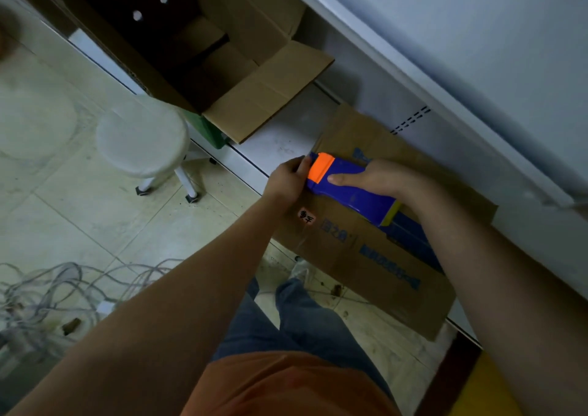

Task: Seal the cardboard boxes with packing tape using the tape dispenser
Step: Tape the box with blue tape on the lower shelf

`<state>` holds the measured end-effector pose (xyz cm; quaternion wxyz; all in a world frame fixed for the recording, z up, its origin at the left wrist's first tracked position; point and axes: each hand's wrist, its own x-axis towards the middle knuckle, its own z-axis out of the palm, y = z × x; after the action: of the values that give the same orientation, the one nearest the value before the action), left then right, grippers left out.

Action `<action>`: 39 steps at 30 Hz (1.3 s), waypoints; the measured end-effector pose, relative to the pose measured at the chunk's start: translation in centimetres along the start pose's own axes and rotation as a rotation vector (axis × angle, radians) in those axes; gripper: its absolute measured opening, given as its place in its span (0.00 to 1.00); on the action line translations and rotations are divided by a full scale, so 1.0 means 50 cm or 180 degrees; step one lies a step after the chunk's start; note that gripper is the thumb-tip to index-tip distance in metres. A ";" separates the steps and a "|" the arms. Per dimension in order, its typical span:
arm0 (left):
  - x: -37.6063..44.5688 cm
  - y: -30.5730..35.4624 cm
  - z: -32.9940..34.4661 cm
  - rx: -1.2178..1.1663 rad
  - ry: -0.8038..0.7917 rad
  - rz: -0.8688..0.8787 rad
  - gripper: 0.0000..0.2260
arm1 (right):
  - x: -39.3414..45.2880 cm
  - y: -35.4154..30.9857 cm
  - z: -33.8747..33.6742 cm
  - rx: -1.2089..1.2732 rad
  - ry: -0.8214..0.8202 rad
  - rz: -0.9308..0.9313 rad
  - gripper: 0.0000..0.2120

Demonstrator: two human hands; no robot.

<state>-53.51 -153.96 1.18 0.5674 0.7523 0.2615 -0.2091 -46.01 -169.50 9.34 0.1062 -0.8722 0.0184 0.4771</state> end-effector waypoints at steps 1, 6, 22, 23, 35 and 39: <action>0.002 0.000 -0.004 -0.0089 -0.0108 -0.0068 0.21 | -0.002 0.001 -0.002 0.0074 -0.0049 -0.0039 0.41; 0.013 0.001 -0.018 0.0011 -0.0312 -0.0053 0.22 | -0.021 0.042 -0.026 0.0787 -0.0765 -0.0243 0.28; -0.024 -0.061 0.077 0.1101 0.0959 0.0505 0.24 | -0.103 0.340 -0.006 0.1093 -0.0586 -0.0168 0.29; -0.024 -0.058 0.079 0.1201 0.0962 0.0531 0.24 | -0.099 0.340 0.009 0.1091 -0.0439 -0.0138 0.25; -0.112 -0.059 0.201 0.2805 0.0864 0.1536 0.28 | -0.070 0.325 0.009 0.0964 -0.0030 0.0033 0.23; -0.103 -0.093 0.212 0.3458 0.0643 0.1506 0.26 | -0.061 0.327 0.021 0.0929 -0.0076 0.0105 0.33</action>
<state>-60.64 -163.97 -2.00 0.1052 0.9885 -0.0047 -0.1083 -50.72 -185.49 8.63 0.2242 -0.8413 0.1007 0.4814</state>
